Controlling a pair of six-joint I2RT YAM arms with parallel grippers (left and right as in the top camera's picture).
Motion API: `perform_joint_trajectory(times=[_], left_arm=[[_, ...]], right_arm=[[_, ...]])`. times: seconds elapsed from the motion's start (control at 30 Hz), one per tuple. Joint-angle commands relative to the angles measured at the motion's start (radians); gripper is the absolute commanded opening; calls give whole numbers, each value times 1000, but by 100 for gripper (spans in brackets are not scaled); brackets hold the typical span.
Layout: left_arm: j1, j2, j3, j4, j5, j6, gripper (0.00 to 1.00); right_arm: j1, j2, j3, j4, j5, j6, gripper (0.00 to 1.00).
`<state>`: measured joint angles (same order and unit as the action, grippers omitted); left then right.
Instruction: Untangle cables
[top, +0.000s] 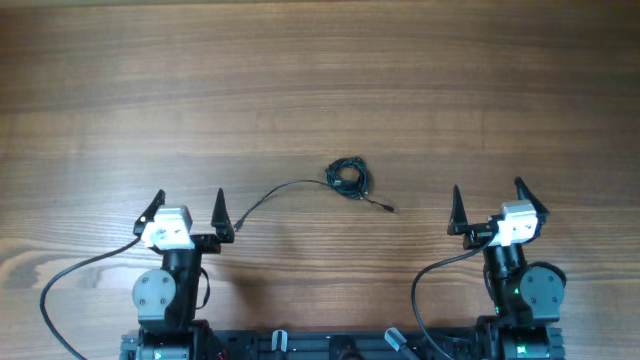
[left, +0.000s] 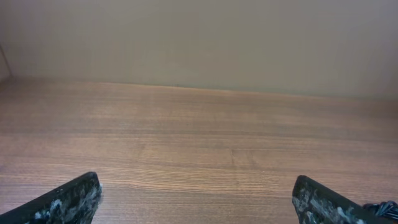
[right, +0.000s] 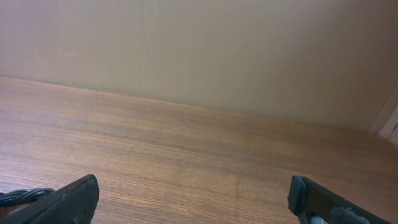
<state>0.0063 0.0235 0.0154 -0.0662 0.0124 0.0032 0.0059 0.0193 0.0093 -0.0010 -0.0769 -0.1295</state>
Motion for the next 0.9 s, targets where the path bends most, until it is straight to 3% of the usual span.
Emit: perform_joint_trajectory(times=[0.0,0.13,0.2,0.37,0.7,0.87], left_arm=[[-6,5,-10,-5,58,10,100],[-6,5,-10,11,181,-268,100],[-6,5,-10,10,182,-292,100],[-6,42,-7,11,260,-492,100],[-6,290,253,-121,336,-485,100],[-6,320,279,-148,407,-486,100]], right_arm=[[7,-2,-4,3,18,-9,100],[7,-2,-4,3,18,-9,100],[7,-2,-4,3,18,-9,100],[7,-2,-4,3,18,-9,100],[7,-2,-4,3,18,-9,100],[7,-2,-4,3,18,-8,100]])
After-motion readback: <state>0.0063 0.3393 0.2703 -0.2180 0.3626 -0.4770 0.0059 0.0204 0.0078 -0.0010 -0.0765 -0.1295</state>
